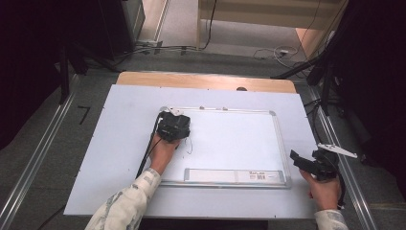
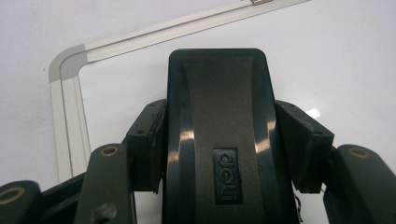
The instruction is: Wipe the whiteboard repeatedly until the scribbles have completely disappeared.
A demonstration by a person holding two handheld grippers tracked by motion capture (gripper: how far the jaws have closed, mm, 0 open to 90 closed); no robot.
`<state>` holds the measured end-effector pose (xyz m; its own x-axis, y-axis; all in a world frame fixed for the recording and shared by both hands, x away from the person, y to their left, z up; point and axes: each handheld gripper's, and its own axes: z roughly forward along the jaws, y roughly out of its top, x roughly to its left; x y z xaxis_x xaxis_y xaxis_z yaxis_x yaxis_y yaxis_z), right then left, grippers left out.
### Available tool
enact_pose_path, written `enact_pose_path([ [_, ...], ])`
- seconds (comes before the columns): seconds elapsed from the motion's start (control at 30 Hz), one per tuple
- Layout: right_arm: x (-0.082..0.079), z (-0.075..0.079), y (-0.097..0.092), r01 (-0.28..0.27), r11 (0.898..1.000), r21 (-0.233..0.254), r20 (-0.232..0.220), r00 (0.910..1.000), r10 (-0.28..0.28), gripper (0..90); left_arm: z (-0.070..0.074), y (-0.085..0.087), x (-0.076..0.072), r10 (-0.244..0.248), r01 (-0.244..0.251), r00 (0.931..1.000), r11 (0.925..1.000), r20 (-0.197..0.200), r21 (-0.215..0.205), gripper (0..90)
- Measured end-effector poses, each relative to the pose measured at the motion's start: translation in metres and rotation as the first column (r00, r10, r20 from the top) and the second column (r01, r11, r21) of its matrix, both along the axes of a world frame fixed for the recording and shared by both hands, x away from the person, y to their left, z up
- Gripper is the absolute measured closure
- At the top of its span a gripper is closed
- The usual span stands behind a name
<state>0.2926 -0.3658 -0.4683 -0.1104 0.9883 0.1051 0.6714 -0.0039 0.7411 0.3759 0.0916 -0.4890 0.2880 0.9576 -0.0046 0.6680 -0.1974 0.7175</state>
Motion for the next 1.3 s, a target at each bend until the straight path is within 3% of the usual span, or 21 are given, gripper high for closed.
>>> enact_pose_path([
  [0.3, 0.0, 0.0, 0.0, 0.002, 1.0, 0.001, -0.002, 1.0, -0.002, 11.7, 0.0, -0.018, -0.006, -0.05, 0.05, 0.9988, 0.9988, -0.002, 0.005, 41.2],
  [0.77, 0.0, 0.0, 0.001, 0.002, 1.0, -0.002, -0.003, 1.0, -0.002, 11.6, 0.0, -0.053, -0.037, -0.16, 0.16, 0.9871, 0.9864, -0.006, 0.036, 41.2],
  [0.9, 0.0, 0.0, 0.001, 0.001, 1.0, -0.002, -0.003, 1.0, -0.001, 11.7, -0.002, -0.048, -0.032, -0.184, 0.184, 0.9829, 0.9825, 0.005, 0.028, 41.1],
  [1.07, -0.001, 0.0, 0.0, 0.004, 1.0, 0.001, -0.002, 1.0, -0.004, 11.7, -0.002, -0.033, -0.024, -0.149, 0.149, 0.9888, 0.9885, 0.004, 0.025, 41.1],
  [1.3, -0.003, 0.0, -0.003, 0.01, 1.0, 0.004, 0.001, 1.0, -0.01, 11.7, -0.002, -0.01, -0.027, -0.104, 0.104, 0.9945, 0.9943, 0.004, 0.023, 41.1],
])
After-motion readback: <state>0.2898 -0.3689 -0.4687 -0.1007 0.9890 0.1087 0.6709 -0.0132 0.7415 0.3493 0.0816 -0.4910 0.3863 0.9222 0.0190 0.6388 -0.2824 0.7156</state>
